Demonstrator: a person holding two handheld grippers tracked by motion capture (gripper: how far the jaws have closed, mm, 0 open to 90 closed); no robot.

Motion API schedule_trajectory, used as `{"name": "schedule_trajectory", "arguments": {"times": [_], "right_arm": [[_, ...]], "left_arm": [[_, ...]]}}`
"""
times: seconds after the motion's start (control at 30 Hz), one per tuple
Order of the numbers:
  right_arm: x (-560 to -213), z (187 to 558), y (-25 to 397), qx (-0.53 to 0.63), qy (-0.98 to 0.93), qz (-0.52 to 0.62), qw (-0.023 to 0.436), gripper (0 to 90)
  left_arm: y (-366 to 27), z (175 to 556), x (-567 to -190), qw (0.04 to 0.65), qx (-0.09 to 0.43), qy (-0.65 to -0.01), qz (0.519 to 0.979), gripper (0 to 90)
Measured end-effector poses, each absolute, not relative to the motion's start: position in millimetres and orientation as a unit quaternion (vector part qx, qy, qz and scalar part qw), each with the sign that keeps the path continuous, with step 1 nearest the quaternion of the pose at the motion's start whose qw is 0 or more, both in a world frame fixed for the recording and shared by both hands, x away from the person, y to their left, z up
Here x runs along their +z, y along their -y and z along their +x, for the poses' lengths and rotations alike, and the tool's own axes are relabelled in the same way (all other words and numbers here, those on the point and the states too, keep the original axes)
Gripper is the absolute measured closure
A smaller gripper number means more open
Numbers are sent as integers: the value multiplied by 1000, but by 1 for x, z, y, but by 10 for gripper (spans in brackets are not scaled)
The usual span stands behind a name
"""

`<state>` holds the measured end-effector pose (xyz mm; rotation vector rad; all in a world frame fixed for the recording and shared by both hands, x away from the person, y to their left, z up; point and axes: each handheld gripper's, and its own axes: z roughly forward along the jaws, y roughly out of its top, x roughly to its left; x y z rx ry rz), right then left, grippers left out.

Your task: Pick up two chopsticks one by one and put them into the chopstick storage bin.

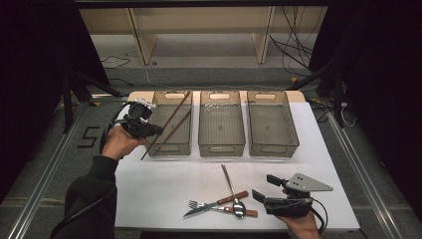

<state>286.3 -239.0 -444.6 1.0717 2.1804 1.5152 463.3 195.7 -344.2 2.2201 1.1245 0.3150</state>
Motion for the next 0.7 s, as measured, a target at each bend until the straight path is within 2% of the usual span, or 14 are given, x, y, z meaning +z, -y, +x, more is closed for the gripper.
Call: {"name": "schedule_trajectory", "arguments": {"times": [0.7], "right_arm": [[-445, 286, 240, 526, -754, 370, 138, 253]], "left_arm": [[-190, 516, -348, 320, 155, -452, 818, 849]]}}
